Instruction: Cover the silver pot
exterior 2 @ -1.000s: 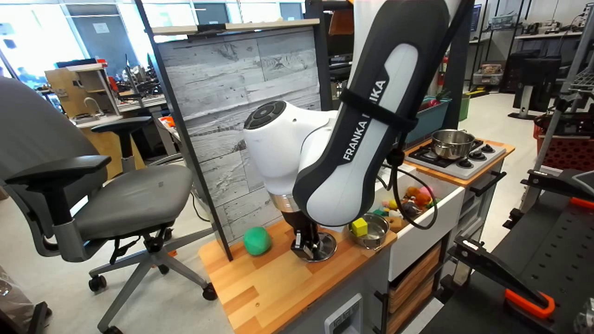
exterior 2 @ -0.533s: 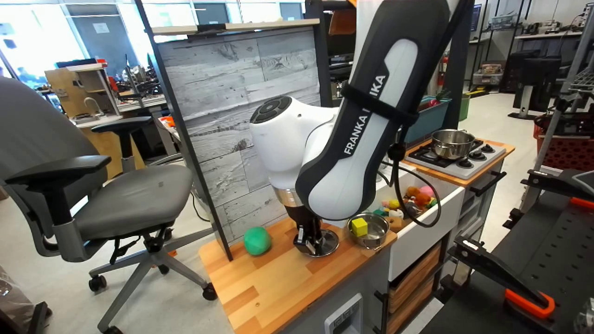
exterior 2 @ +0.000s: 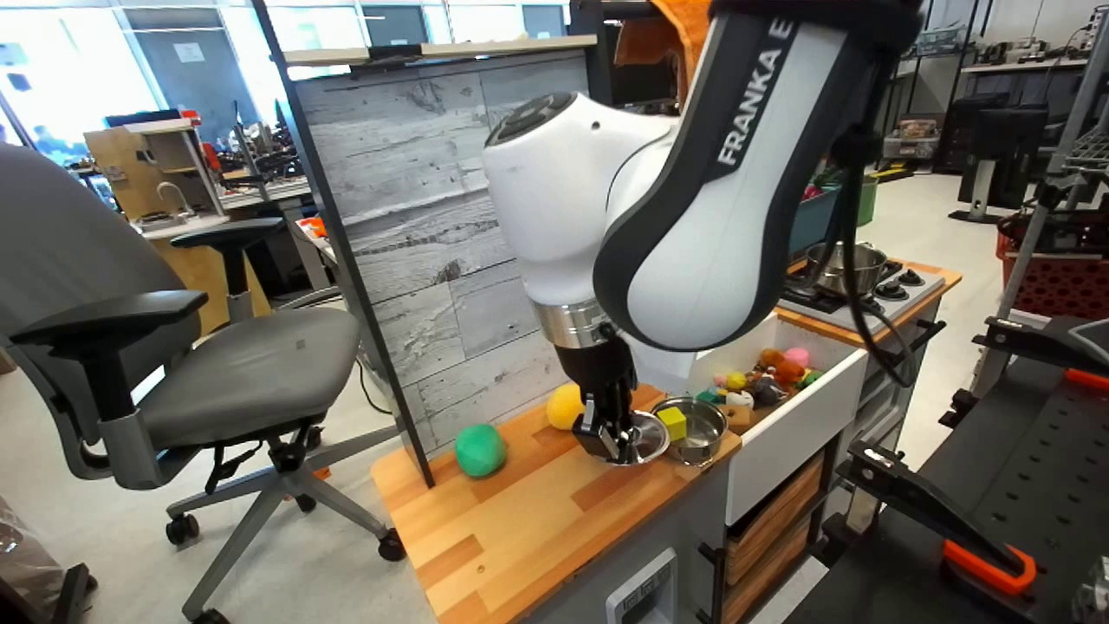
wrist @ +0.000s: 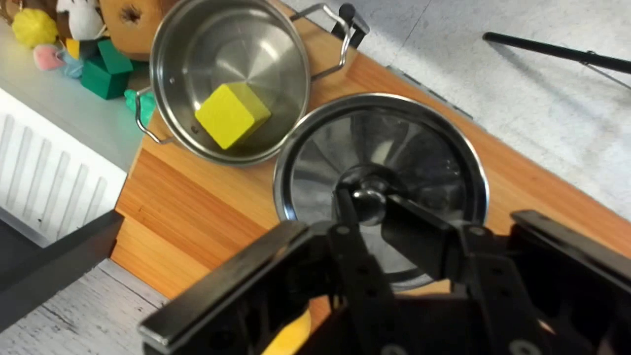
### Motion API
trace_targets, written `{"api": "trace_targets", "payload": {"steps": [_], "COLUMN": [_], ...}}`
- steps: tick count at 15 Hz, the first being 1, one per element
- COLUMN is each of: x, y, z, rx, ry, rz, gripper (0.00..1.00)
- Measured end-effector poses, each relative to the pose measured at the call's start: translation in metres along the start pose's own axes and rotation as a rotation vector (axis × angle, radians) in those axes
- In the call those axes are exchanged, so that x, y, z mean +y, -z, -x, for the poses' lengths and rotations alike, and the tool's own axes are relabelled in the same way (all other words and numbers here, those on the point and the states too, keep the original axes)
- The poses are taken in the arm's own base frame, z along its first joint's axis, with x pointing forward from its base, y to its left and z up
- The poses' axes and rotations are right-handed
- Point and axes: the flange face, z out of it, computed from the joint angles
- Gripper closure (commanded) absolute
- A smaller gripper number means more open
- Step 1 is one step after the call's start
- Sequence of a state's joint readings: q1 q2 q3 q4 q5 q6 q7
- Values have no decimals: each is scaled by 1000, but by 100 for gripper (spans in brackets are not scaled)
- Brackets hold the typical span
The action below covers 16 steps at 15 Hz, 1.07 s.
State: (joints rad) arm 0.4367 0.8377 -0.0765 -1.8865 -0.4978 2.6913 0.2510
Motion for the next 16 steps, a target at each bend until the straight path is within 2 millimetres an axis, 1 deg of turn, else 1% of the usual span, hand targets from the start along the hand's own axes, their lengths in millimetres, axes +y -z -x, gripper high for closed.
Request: {"api": "trace_targets", "payload": {"steps": [2,4,6,8,10,12,14,16], "x": [3,18,46,76,102,118,124,122], "y": [21,39,53,62,69,73,72,65], "z": [21,39,53,66,68,64,58,52], "rx": [-12,-18,-19,-20,-27,-43,-69,-92], "ry": [-35,-91,-164,-226,-286,-322,-333,-336], "rz": [-5,1,5,9,10,17,29,36], "gripper": [94,94,94,94,94,94,94,94]}}
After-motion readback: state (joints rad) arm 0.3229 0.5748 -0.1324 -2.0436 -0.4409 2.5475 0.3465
